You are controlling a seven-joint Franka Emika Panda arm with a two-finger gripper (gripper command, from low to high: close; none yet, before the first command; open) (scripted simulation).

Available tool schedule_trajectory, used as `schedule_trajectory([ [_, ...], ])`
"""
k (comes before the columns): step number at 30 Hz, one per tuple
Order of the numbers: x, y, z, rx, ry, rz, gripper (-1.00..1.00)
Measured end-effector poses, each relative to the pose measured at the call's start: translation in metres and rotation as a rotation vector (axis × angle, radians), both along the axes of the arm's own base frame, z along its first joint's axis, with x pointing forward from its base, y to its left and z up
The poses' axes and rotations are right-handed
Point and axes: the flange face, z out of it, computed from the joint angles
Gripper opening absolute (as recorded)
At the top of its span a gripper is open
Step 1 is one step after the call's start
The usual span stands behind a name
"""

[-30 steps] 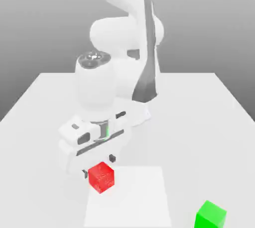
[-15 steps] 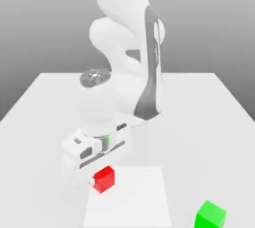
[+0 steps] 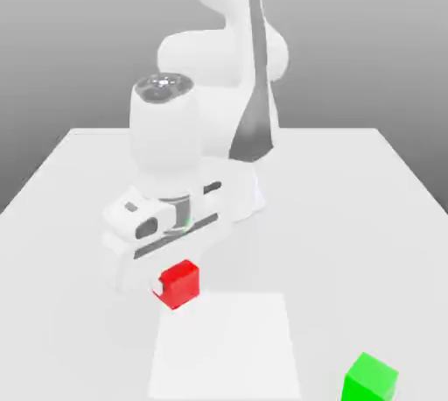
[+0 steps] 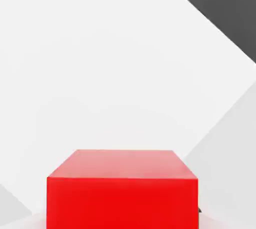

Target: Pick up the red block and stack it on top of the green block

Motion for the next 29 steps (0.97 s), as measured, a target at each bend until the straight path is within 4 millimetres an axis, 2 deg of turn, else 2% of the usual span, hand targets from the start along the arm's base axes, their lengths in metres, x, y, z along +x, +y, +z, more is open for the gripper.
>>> schedule_trajectory([
  [1, 0.006, 0.001, 0.002, -0.001, 0.0, 0.029, -1.0],
  [2, 0.015, 0.011, 0.004, -0.002, -0.001, 0.084, -1.0],
  [4, 0.033, 0.053, 0.007, -0.005, 0.0, 0.247, -1.0],
  [11, 0.079, 0.129, 0.019, -0.008, 0.001, 0.613, -1.0],
  [15, 0.097, 0.178, 0.025, -0.007, 0.004, 0.823, -1.0],
  [20, 0.111, 0.246, 0.034, 0.0, 0.004, 1.089, -1.0],
  [22, 0.113, 0.258, 0.018, 0.0, 0.002, 1.132, -1.0],
  [24, 0.114, 0.261, -0.009, 0.001, 0.002, 1.142, -1.0],
  [25, 0.113, 0.261, -0.022, 0.002, 0.003, 1.143, 1.0],
  [29, 0.113, 0.261, -0.022, 0.002, 0.003, 1.143, 1.0],
])
